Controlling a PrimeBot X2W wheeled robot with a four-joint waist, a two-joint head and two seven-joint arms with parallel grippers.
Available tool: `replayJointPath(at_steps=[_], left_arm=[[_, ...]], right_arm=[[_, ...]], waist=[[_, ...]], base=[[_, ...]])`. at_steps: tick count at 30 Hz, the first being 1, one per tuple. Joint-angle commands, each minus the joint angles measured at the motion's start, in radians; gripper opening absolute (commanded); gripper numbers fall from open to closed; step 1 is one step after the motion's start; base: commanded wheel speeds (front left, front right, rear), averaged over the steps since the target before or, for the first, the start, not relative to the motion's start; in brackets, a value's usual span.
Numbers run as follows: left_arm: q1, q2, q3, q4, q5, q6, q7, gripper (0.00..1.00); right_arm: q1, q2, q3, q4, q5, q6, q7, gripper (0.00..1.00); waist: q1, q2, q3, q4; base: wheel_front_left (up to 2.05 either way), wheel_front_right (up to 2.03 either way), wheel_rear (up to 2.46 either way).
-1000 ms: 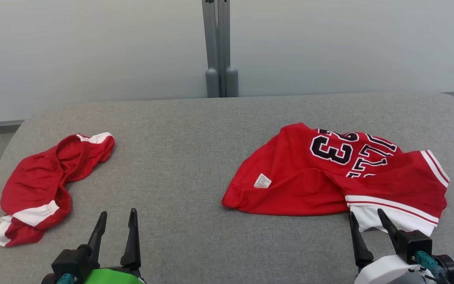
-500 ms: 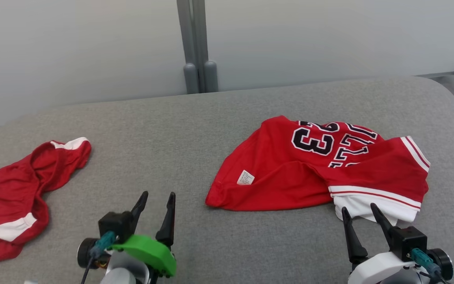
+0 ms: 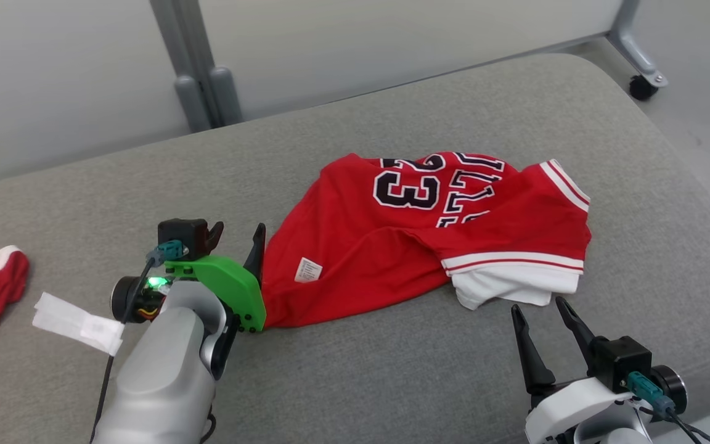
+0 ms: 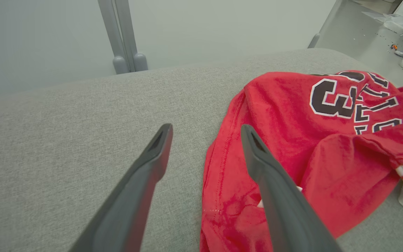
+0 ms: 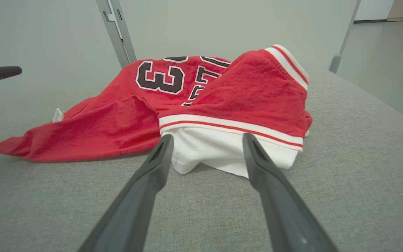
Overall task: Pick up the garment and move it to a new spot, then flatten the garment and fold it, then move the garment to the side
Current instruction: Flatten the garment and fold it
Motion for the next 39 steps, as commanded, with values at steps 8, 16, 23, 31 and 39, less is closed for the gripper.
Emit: replayJointPath(at_steps=[8, 16, 23, 31, 39], left_arm=[[-0.123, 0.009, -0.021, 0.131, -0.008, -0.009, 0.052, 1.0], [-0.185, 0.025, -0.029, 0.249, 0.01, 0.085, 0.08, 1.0], [-0.221, 0.037, -0.029, 0.302, 0.003, 0.117, 0.1, 1.0], [-0.232, 0.042, -0.03, 0.321, -0.012, 0.129, 0.09, 0.0], [-0.19, 0.063, 0.046, 0.307, -0.085, 0.149, -0.067, 0.0]], right_arm=[[-0.031, -0.001, 0.022, -0.005, 0.03, -0.001, -0.007, 1.0], [-0.044, -0.001, 0.042, -0.007, 0.042, -0.001, -0.014, 1.0], [-0.051, -0.001, 0.049, -0.006, 0.052, -0.002, -0.017, 1.0], [-0.045, -0.001, 0.023, -0.009, 0.054, -0.001, -0.017, 1.0], [-0.029, -0.002, 0.018, -0.008, 0.042, -0.002, -0.018, 1.0]], waist=[[0.0, 0.0, 0.124, -0.153], [0.0, 0.0, 0.156, -0.205], [0.0, 0.0, 0.179, -0.236], [0.0, 0.0, 0.187, -0.2], [0.0, 0.0, 0.151, -0.072]], base=[[0.0, 0.0, 0.0], [0.0, 0.0, 0.0], [0.0, 0.0, 0.0], [0.0, 0.0, 0.0], [0.0, 0.0, 0.0]])
